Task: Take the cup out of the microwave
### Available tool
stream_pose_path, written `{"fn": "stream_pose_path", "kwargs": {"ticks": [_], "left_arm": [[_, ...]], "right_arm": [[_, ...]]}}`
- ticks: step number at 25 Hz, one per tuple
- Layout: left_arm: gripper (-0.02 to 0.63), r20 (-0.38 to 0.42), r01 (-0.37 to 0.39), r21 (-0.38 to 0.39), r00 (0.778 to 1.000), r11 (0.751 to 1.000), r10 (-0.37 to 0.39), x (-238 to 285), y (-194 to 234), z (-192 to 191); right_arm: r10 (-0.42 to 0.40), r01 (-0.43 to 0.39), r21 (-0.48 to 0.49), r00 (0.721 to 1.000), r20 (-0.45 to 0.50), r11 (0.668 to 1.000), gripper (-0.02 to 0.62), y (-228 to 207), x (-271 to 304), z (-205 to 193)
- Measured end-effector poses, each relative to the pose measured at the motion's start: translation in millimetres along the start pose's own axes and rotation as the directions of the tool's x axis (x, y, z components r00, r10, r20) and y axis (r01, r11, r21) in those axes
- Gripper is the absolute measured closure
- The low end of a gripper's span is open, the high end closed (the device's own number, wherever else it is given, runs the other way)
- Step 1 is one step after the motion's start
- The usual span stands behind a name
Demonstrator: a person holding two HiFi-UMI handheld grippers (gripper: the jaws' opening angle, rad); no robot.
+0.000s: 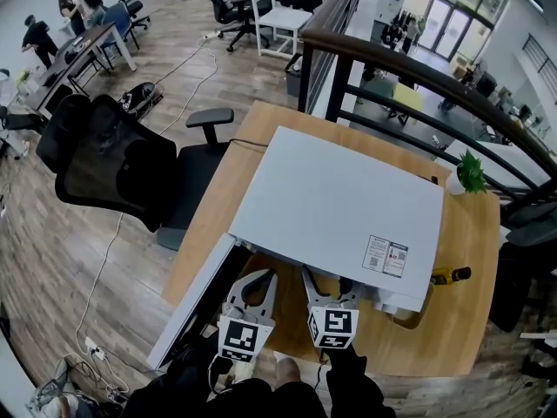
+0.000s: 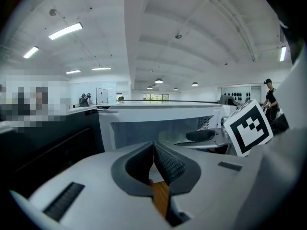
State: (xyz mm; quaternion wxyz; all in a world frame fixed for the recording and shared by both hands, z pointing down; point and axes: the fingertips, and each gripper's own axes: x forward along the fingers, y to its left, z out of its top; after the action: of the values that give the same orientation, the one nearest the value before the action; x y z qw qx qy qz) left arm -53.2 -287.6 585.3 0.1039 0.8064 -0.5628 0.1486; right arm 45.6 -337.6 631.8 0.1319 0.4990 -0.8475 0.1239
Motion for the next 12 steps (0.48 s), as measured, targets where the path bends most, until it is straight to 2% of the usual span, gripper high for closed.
{"fn": "stream_pose_path", "kwargs": {"ticks": [12], "left_arm": [[0.581, -0.010, -0.030, -0.013, 1.000, 0.999, 0.030, 4, 6, -2]], "right_arm": [[0.008, -0.009, -0.009, 1.000, -0.029, 1.000, 0.199, -8, 25, -6]]}}
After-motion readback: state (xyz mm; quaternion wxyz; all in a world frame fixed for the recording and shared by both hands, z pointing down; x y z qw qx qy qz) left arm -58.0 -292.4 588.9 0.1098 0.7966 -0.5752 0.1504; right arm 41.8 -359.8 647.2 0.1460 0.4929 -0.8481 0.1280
